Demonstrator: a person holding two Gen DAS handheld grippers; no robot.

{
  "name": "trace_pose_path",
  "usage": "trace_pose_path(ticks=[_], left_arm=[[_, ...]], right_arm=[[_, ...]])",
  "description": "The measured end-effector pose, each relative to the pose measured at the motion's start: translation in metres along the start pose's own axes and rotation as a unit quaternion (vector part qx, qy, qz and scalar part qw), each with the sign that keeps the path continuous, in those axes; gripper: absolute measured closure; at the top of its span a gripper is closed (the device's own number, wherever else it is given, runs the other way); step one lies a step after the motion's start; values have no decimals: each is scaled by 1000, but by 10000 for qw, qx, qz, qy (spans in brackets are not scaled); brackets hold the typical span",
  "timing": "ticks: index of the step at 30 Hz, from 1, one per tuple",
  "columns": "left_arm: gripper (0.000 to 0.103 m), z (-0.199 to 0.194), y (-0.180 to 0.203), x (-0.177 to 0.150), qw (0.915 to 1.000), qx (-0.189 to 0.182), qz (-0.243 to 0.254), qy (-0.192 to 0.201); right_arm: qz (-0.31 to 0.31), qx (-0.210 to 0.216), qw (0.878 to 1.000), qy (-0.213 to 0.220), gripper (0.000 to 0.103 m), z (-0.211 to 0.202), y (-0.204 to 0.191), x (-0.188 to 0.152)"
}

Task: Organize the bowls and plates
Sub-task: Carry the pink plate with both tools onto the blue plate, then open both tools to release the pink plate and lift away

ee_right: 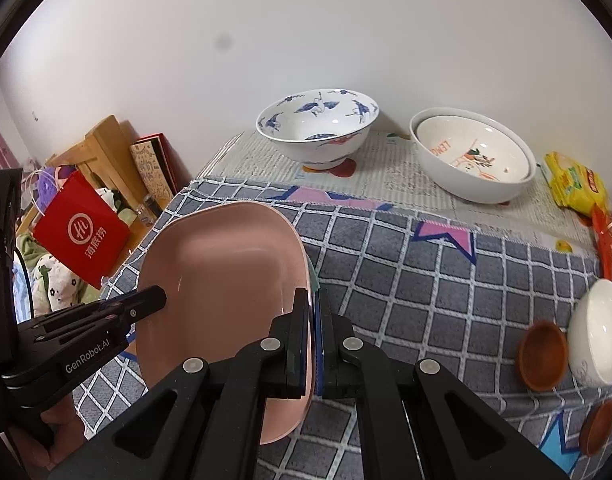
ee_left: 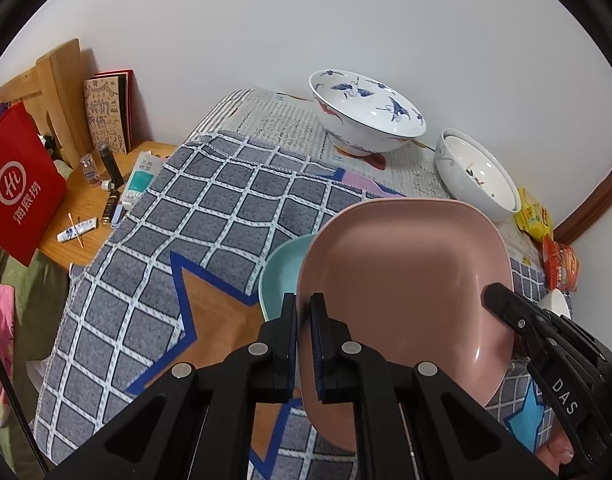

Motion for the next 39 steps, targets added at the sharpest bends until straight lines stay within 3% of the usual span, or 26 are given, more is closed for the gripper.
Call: trace_pose_path(ticks=[19,35,39], left_arm=[[96,44,-15,5,9991,341,-9,-262],[96,54,-13,2,9978,523,102,-387],[89,52,-11,0,9978,461,120,-470]], right_arm=[[-189,42,9994,-300,100,60,-1,8],[-416,3,9979,-503,97,87,0,-2],[-433,19,9977,-523,96,85,1,-3]])
Point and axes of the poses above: each gripper's, at about its wrist camera, not at the fingertips, and z roughly the way its jaws point, y to its right, x to its top, the point moved 6 cm from there along z, roughly the way its jaws point, and after that the axes turned 4 degrees about -x, right-handed, at the moved point
